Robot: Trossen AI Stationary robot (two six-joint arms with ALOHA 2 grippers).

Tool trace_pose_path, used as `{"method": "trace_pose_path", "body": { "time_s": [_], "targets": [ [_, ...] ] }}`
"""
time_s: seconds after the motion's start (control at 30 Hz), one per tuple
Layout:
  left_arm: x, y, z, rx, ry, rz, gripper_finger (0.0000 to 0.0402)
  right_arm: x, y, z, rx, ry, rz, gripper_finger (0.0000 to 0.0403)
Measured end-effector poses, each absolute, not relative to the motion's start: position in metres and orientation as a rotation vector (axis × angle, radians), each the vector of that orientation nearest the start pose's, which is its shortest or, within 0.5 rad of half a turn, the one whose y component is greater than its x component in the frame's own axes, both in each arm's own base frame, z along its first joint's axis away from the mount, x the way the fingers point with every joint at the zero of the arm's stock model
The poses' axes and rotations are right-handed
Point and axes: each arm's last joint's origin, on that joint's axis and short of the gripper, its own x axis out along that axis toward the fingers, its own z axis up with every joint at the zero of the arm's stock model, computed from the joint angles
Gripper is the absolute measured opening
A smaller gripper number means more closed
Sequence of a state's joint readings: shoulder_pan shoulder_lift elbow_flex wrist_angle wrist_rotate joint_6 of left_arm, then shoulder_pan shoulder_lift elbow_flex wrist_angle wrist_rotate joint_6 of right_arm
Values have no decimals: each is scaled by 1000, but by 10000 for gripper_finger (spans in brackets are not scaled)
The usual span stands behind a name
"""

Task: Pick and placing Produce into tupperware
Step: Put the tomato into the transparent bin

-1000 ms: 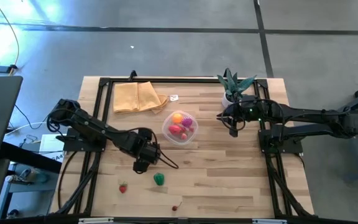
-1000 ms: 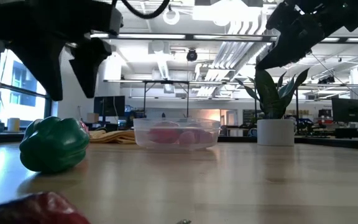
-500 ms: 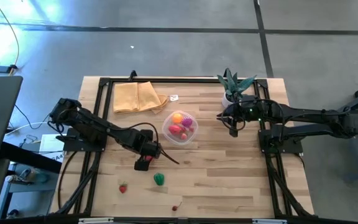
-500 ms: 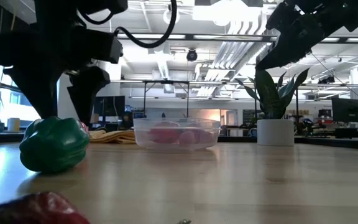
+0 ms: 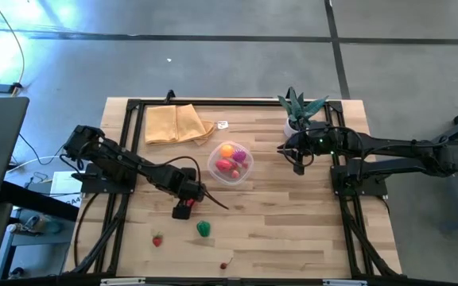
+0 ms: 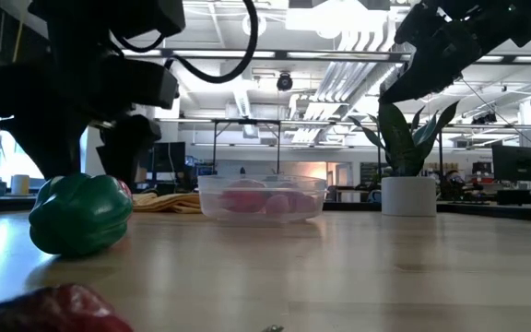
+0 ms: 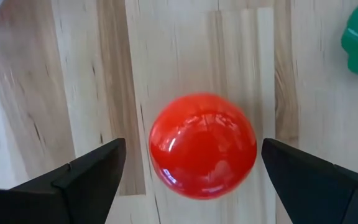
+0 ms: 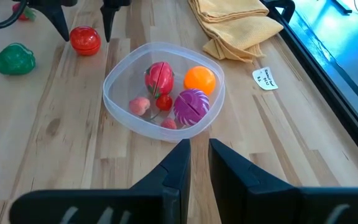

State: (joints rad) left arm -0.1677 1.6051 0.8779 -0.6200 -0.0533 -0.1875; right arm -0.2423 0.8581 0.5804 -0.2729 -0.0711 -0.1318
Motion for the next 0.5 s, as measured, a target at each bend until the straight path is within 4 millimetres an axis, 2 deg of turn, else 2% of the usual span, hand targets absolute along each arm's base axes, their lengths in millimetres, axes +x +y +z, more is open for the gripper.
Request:
{"method": "trace_pose_path", "body": {
  "time_s": [0.5],
  "targets": [
    [268,-44,145,-15,1298,18,366,177,-42,243,-42,554,-131,46]
  ]
}}
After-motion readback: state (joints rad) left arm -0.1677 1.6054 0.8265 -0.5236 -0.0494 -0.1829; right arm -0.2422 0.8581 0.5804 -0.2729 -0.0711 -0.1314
